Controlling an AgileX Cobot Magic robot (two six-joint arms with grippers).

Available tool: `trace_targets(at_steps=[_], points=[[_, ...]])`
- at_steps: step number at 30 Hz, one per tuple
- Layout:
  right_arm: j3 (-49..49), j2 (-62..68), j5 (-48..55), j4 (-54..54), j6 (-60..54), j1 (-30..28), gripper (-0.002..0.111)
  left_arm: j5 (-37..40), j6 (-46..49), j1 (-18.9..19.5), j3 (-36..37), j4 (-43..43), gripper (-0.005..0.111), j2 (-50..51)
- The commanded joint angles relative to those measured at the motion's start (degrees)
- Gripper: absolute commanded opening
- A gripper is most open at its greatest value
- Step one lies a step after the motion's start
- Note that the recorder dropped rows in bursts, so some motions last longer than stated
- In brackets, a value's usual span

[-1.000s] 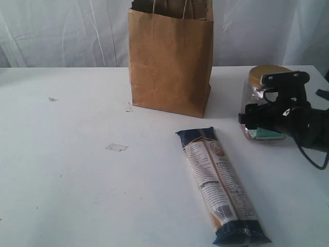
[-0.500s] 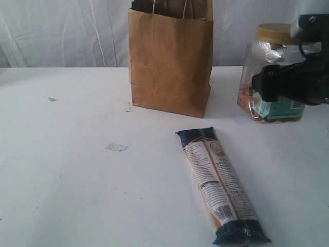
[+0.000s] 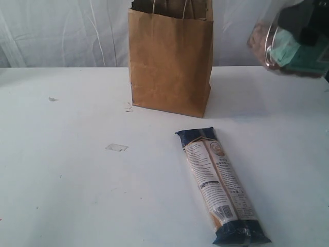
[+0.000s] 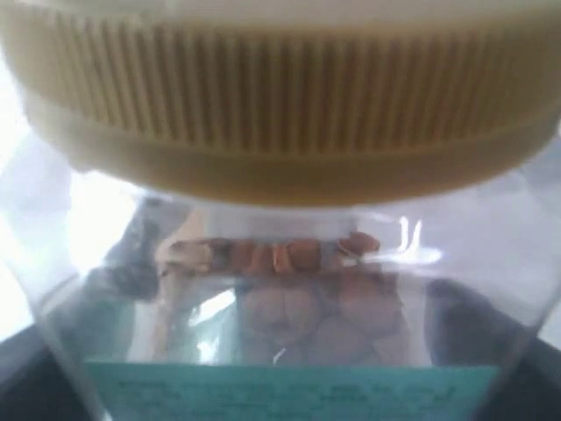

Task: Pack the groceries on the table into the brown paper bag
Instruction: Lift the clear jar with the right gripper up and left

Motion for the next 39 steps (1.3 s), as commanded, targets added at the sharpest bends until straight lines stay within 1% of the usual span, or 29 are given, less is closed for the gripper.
trace_targets(at_steps=[1, 5, 7, 9, 10, 12, 15, 18, 20, 23, 25, 32, 36, 39], points=[[-0.72, -0.53, -14.59, 0.54, 0.08, -0.23, 0.000, 0.07, -0.13, -0.36, 0.15, -0.09, 0.000, -0.48], [-0.72, 0.86, -26.15, 0.79, 2.47, -0.23, 0.000, 0.07, -0.13, -0.36, 0.15, -0.09, 0.000, -0.48], [-1.72, 2.89, -26.63, 0.79, 5.21, -0.23, 0.000, 0.07, -0.13, -0.36, 0.15, -0.09, 0.000, -0.48], [-6.44, 7.30, -18.57, 0.46, 5.56, -0.23, 0.000, 0.07, -0.13, -0.36, 0.15, -0.09, 0.000, -0.48], [-11.71, 11.11, -8.37, -1.26, 2.47, -0.23, 0.000, 0.07, -0.13, -0.36, 0.15, -0.09, 0.000, -0.48], [-18.32, 14.84, 0.28, -1.66, -2.36, -0.23, 0.000, 0.07, -0.13, -0.36, 0.15, -0.09, 0.000, -0.48], [-25.35, 15.64, 2.05, -1.66, -5.24, -0.23, 0.000, 0.07, -0.13, -0.36, 0.15, -0.09, 0.000, -0.48], [-32.34, 17.32, 6.92, -1.66, -5.35, -0.23, 0.000, 0.07, -0.13, -0.36, 0.15, -0.09, 0.000, -0.48], [-38.92, 21.32, 12.67, -2.23, -5.35, -0.48, 0.000, 0.07, -0.13, -0.36, 0.15, -0.09, 0.000, -0.48], [-48.27, 29.45, 26.20, -2.23, -5.35, -3.31, 0.000, 0.07, -0.13, -0.36, 0.15, -0.09, 0.000, -0.48], [-50.87, 32.27, 29.02, -2.23, -7.28, -3.83, 0.000, 0.07, -0.13, -0.36, 0.15, -0.09, 0.000, -0.48], [-51.75, 36.23, 25.91, -2.12, -23.11, -3.57, 0.000, 0.07, -0.13, -0.36, 0.15, -0.09, 0.000, -0.48], [-51.75, 38.39, 20.32, -0.96, -23.81, -3.46, 0.000, 0.07, -0.01, -0.36, 0.15, -0.09, 0.000, -0.48], [-51.75, 40.20, 14.36, 3.65, -23.81, -3.03, 0.000, 0.07, -0.01, -0.36, 0.15, -0.09, 0.000, -0.48]])
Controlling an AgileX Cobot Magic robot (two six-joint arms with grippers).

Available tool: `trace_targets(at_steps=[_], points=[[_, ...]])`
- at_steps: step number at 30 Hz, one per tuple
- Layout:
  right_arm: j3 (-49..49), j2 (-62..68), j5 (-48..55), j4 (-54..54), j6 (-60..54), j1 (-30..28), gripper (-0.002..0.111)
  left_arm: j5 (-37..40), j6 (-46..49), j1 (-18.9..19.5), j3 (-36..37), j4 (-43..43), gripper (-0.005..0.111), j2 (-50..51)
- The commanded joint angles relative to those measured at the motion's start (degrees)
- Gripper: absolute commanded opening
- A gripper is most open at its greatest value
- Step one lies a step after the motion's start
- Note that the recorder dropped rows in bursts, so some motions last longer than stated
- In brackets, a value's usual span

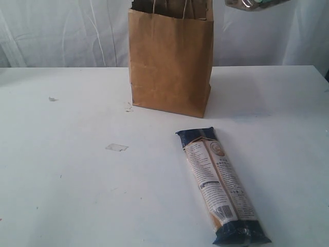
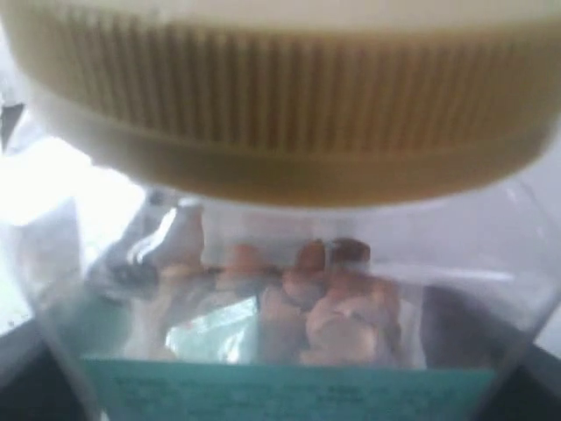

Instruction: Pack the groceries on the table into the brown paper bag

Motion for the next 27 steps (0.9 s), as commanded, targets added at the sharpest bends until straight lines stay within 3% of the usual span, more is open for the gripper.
trace_targets(at_steps=[1, 9, 13, 16, 19, 23, 27], points=[[-0.45, 1.98, -10.83, 6.23, -1.11, 0.81, 0.000, 0.07, -0.01, -0.36, 0.15, -0.09, 0.000, -0.48], [7.59, 4.18, -28.36, 8.29, -12.60, 8.93, 0.000, 0.07, -0.01, -0.36, 0.15, -0.09, 0.000, -0.48], [14.08, 3.97, -46.61, 8.05, -12.13, 10.74, 0.000, 0.07, -0.11, -0.36, 0.15, -0.09, 0.000, -0.48], [16.12, 3.84, -50.85, 8.05, -11.80, 11.39, 0.000, 0.07, -0.01, -0.36, 0.15, -0.09, 0.000, -0.48], [18.38, 4.07, -54.81, 8.05, -4.62, 11.39, 0.000, 0.07, -0.01, -0.36, 0.15, -0.09, 0.000, -0.48], [22.89, 4.33, -66.05, 7.42, 13.29, 11.27, 0.000, 0.07, -0.01, -0.36, 0.15, -0.09, 0.000, -0.48], [24.78, 5.57, -73.90, -8.75, 39.24, 11.27, 0.000, 0.07, -0.01, -0.36, 0.15, -0.09, 0.000, -0.48]])
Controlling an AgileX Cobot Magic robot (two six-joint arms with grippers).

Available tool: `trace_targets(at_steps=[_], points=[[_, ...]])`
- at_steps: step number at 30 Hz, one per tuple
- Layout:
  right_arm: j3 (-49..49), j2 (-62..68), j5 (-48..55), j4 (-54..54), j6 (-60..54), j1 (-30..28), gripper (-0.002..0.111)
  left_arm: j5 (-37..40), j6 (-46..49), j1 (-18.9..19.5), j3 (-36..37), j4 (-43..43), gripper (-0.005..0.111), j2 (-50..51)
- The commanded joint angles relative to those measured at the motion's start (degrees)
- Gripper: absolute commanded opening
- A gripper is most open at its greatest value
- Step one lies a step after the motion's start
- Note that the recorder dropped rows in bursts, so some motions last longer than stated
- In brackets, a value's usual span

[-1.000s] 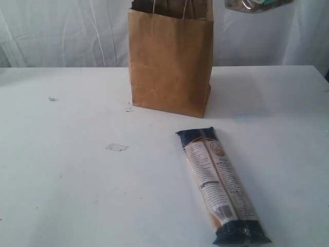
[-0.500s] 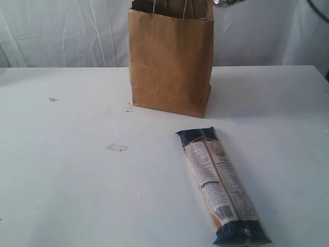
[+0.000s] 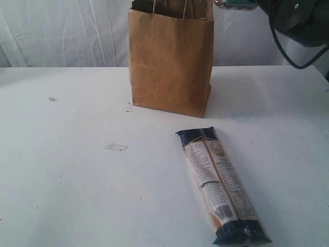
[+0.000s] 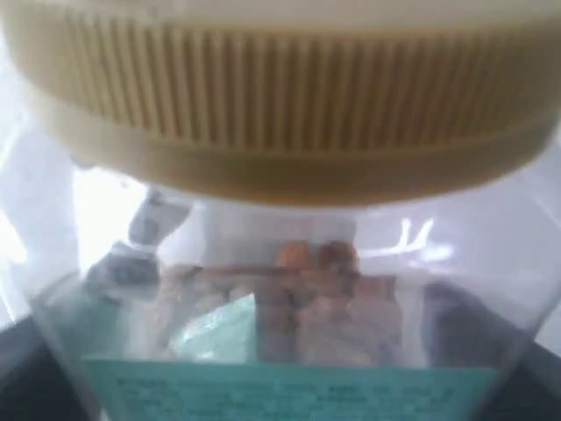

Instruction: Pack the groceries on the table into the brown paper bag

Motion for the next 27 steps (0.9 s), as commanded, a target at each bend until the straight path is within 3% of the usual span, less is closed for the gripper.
trace_targets(at_steps=[1, 4, 27], points=[[1.06, 0.86, -11.75, -20.19, 28.85, -0.29, 0.000, 0.07, -0.01, -0.36, 0.15, -0.09, 0.000, -0.48], [-0.49, 2.14, -13.79, -29.33, 38.89, -0.55, 0.000, 0.07, -0.12, -0.36, 0.15, -0.09, 0.000, -0.48], [-1.15, 11.22, -21.29, -28.72, 42.56, -0.55, 0.001, 0.07, -0.11, -0.36, 0.15, -0.09, 0.000, -0.48]])
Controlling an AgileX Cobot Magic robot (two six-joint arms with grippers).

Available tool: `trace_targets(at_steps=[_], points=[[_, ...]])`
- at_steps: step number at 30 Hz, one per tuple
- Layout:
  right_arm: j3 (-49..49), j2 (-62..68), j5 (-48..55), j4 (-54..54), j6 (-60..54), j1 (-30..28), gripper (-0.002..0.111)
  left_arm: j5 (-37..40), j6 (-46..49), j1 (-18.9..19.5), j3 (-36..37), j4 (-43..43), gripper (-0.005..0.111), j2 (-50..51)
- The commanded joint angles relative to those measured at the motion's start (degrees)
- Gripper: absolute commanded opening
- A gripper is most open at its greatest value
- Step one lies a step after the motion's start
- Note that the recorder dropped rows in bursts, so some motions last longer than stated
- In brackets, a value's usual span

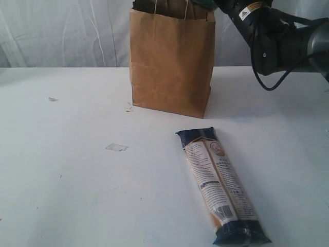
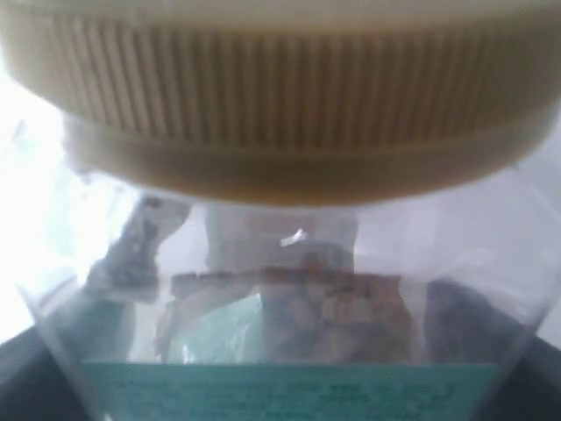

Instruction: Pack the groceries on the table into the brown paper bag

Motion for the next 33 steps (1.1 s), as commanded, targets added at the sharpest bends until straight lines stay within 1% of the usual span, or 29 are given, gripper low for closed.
trace_targets(at_steps=[1, 4, 8, 10, 14, 17, 20, 24, 28, 30, 33], points=[[-0.67, 0.92, -2.22, -0.71, 0.34, -0.24, 0.002, 0.07, -0.11, -0.36, 0.15, -0.09, 0.000, -0.48], [-1.84, 1.84, -2.00, -1.99, 0.34, -0.24, 0.010, 0.07, -0.11, -0.36, 0.15, -0.09, 0.000, -0.48], [-3.51, 2.55, -1.45, -5.12, 0.34, -0.24, 0.024, 0.07, -0.11, -0.36, 0.15, -0.09, 0.000, -0.48], [-3.53, 2.55, -2.16, -6.45, 0.34, -0.24, 0.030, 0.07, -0.11, -0.36, 0.15, -0.09, 0.000, -0.48], [-3.53, 2.44, -9.75, -8.71, 2.29, -0.13, 0.030, 0.07, -0.11, -0.36, 0.15, -0.09, 0.000, -0.48], [-3.53, 2.44, -11.56, -11.69, 5.56, -0.13, 0.030, 0.07, -0.11, -0.36, 0.15, -0.09, 0.000, -0.48], [-3.53, 2.44, -8.06, -12.25, 4.97, -0.03, 0.030, 0.07, -0.11, -0.36, 0.15, -0.09, 0.000, -0.48], [-3.53, 2.44, -1.60, -7.53, 0.94, -0.03, 0.030, 0.07, -0.11, -0.36, 0.15, -0.09, 0.000, -0.48], [-3.53, 2.44, -0.89, -2.02, -5.00, -0.03, 0.031, 0.07, -0.11, -0.36, 0.15, -0.09, 0.000, -0.48], [-3.53, 2.44, -0.89, -1.77, -5.12, -0.03, 0.032, 0.07, -0.11, -0.36, 0.15, -0.09, 0.000, -0.48], [-3.53, 2.44, 0.16, -2.78, -5.12, -0.03, 0.038, 0.07, -0.11, -0.36, 0.15, -0.09, 0.000, -0.48]])
